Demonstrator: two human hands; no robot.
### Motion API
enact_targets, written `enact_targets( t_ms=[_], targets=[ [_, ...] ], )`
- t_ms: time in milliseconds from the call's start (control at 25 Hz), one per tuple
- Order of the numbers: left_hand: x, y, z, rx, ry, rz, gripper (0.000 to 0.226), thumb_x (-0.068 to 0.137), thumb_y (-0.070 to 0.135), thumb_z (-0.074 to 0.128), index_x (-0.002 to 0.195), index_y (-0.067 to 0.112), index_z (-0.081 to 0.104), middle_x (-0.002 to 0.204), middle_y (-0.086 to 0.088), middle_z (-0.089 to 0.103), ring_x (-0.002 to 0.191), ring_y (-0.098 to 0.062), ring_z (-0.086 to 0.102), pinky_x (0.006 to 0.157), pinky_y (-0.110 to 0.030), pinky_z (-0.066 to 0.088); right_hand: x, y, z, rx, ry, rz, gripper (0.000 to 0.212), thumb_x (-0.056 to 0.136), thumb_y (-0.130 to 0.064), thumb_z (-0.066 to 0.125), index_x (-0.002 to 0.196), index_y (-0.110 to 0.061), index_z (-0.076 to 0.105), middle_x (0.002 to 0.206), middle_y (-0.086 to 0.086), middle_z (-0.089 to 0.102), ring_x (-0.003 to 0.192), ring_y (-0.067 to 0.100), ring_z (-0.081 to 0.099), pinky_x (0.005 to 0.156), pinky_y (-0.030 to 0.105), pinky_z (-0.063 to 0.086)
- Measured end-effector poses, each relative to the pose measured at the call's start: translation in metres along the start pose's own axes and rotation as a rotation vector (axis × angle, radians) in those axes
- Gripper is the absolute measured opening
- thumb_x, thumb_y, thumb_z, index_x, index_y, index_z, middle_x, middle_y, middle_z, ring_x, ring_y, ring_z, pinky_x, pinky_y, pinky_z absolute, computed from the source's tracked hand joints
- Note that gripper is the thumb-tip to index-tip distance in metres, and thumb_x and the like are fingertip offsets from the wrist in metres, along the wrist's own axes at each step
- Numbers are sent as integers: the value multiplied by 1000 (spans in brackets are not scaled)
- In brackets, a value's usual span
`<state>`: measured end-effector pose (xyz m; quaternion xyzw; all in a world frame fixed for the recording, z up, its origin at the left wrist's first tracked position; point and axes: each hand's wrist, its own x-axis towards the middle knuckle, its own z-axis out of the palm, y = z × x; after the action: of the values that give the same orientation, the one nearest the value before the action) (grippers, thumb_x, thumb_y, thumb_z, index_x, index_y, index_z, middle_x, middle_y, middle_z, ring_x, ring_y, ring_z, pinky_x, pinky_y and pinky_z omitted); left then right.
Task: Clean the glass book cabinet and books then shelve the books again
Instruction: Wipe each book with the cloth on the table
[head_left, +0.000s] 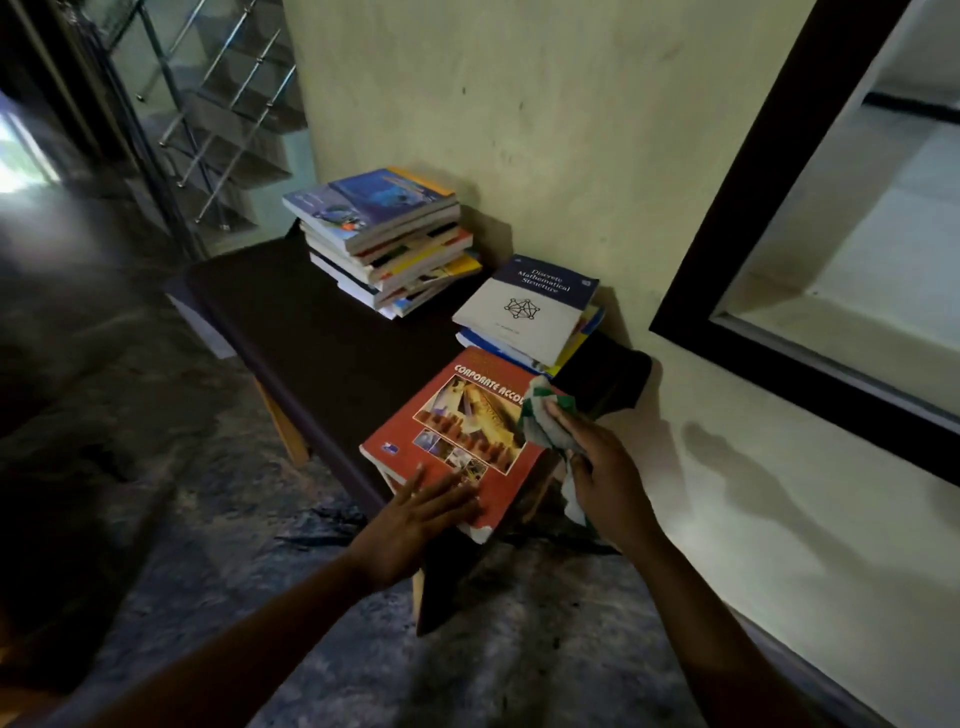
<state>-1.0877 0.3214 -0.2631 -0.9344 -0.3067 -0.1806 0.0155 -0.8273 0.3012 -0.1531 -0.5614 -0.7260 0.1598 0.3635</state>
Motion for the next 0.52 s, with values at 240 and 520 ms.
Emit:
enact_targets(
  t_ms=[240, 520],
  targets=[
    [72, -18, -75, -856, 313, -819, 39, 94, 32, 50, 132, 33, 43, 122, 6, 55, 101, -9, 61, 78, -24, 53, 37, 31, 3, 16, -27, 12, 70, 87, 8, 50, 136, -39, 32, 139, -5, 44, 128, 10, 39, 101, 17, 33],
    [229, -153, -35, -1477, 298, -1363, 27, 98, 28, 44, 111, 6, 52, 87, -4, 57, 75, -18, 56, 67, -30, 46, 107, 42, 13, -10, 44, 85, 66, 90, 4, 47, 136, -41, 30, 138, -18, 36, 129, 0, 32, 104, 9, 28]
  ],
)
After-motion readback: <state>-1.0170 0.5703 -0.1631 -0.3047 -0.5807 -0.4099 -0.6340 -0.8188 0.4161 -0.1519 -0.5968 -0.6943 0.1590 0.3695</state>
